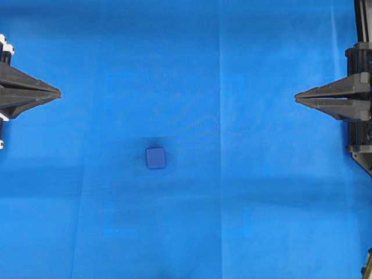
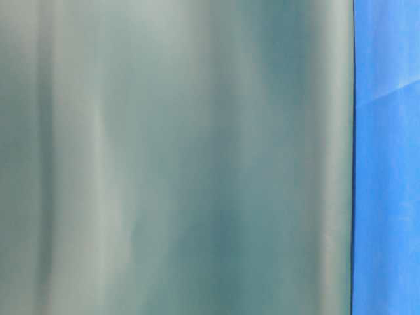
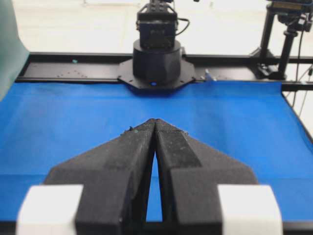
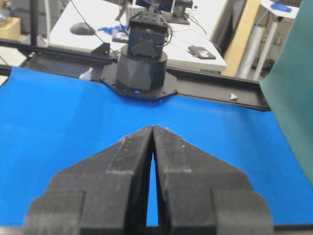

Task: Handover the blue block to the right arm after grasping it with the left arm, then place it in the designated position.
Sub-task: 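Open the left gripper and move it toward the blue cube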

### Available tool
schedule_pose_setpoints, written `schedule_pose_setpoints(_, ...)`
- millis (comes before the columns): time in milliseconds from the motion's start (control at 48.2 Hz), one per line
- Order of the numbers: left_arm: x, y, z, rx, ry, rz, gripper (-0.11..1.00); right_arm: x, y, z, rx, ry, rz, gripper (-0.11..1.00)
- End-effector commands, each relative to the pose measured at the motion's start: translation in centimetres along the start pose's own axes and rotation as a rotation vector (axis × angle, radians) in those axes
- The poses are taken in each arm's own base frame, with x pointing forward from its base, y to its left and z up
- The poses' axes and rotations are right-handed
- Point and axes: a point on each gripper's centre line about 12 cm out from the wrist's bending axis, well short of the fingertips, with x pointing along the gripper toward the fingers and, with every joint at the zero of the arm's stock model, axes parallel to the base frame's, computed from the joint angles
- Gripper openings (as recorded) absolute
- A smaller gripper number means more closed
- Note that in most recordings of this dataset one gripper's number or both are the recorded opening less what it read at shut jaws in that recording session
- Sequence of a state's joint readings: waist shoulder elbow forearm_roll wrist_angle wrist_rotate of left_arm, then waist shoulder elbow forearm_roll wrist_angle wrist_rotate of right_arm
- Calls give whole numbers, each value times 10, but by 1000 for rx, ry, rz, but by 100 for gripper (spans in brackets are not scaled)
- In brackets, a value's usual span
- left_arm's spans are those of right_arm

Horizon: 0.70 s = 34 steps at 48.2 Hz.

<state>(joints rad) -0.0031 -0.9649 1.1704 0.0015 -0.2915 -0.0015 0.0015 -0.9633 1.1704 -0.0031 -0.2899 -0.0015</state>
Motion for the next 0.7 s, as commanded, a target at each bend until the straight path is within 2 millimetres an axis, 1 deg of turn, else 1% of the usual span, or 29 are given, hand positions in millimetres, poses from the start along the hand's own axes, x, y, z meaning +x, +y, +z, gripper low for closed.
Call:
schedule_pose_setpoints(0, 1, 0, 3, -5, -8, -2, 0, 2, 1, 8, 8, -21, 3, 0)
schedule_pose_setpoints(124, 1, -1, 2, -5, -2, -3, 0, 5, 0, 8, 8, 12, 2, -6)
schedule_pose_setpoints(373, 2, -6, 2, -3, -2, -31, 0, 6, 1, 9, 8, 34, 4, -6)
schedule_pose_setpoints(622, 1, -7, 4, -5, -12, -33, 1, 7, 1, 10, 6, 32, 3, -5)
schedule_pose_setpoints(684, 1, -7, 5, -6, -17, -33, 5, 6, 1, 10, 9, 31, 3, -3)
